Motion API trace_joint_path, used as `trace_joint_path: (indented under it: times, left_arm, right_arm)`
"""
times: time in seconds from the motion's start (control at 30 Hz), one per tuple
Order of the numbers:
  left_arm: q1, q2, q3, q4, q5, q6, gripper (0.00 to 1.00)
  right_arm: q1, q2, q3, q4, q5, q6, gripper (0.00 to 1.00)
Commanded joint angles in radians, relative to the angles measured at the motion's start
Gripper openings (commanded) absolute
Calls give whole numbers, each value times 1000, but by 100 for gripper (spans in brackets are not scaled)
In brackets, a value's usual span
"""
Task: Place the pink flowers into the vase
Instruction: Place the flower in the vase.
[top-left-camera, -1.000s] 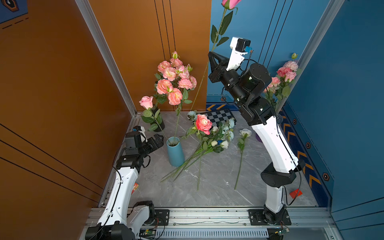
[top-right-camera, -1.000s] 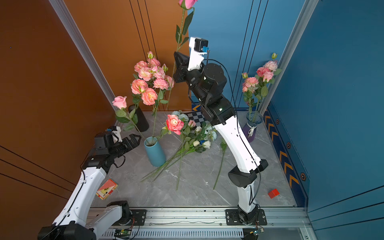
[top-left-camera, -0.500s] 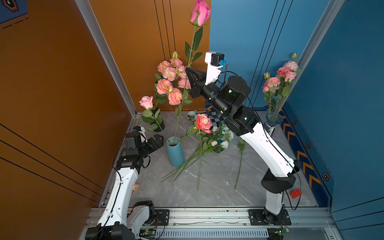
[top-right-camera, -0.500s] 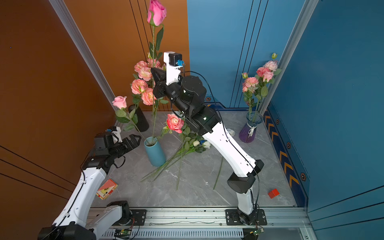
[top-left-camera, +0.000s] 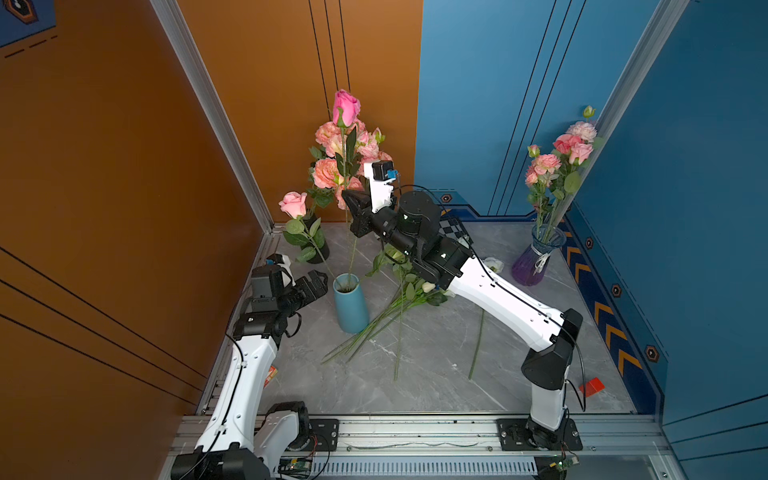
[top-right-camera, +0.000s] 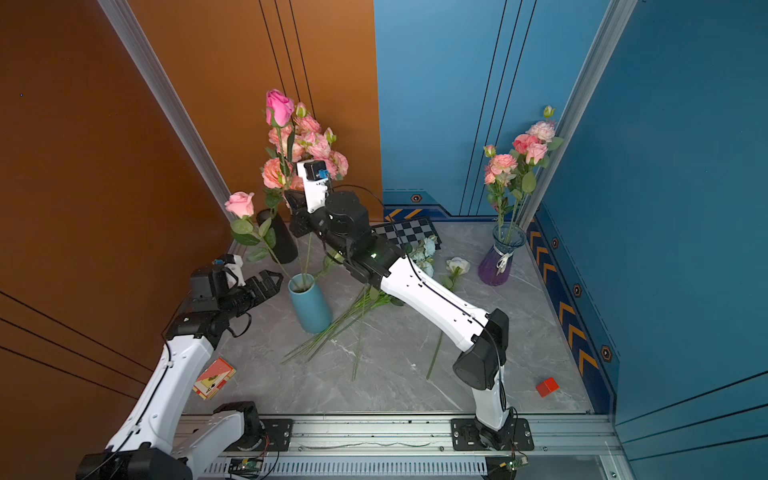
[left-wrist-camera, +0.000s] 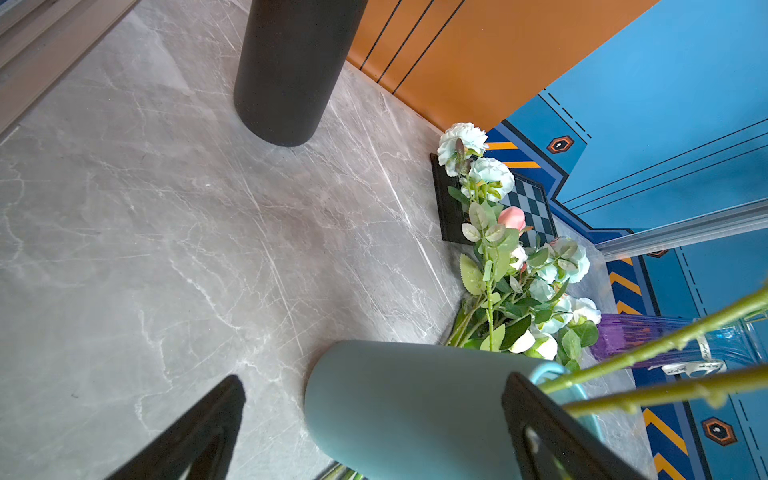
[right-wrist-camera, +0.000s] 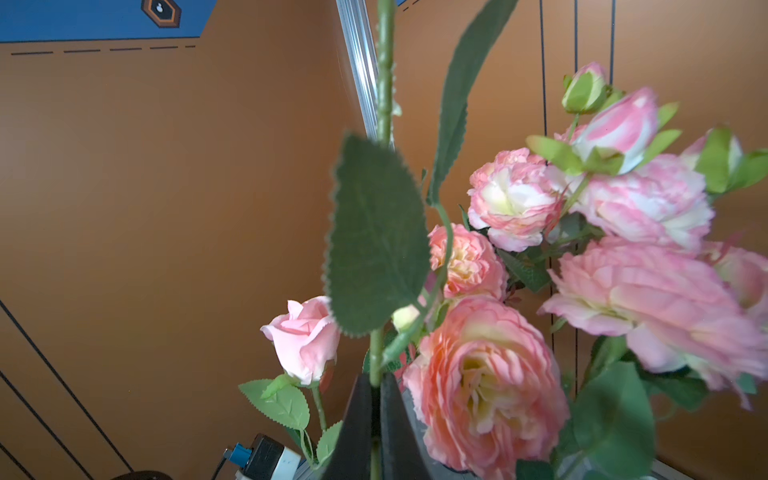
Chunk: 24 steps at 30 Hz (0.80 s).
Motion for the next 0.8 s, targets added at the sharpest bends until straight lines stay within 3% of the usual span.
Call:
trace_joint_path:
  times: [0.0, 0.13, 0.3, 0.4, 0.53, 0.63, 0.77]
  left_arm:
    - [3, -10, -18, -4, 6, 15, 98]
    - [-1, -1, -15, -4, 6, 17, 99]
    - [-4, 2, -10, -4, 7, 20, 99]
    - [-5, 1, -9, -4, 6, 19, 99]
    - [-5, -3, -8, -4, 8, 18, 99]
    - [-6, -3, -3, -4, 8, 17, 99]
    - [-8, -2, -2, -4, 8, 15, 99]
  right_arm:
    - [15, -10, -27, 113, -7, -11, 0]
    - [40, -20, -120, 145, -1, -51, 0]
    - [53, 1, -125, 72, -5, -47, 5]
    - [59, -3, -125, 54, -6, -51, 14]
    - [66, -23, -99, 19, 27, -87, 45]
    - [67, -28, -51, -35, 35, -109, 49]
    - [75, -66, -54, -22, 26, -132, 63]
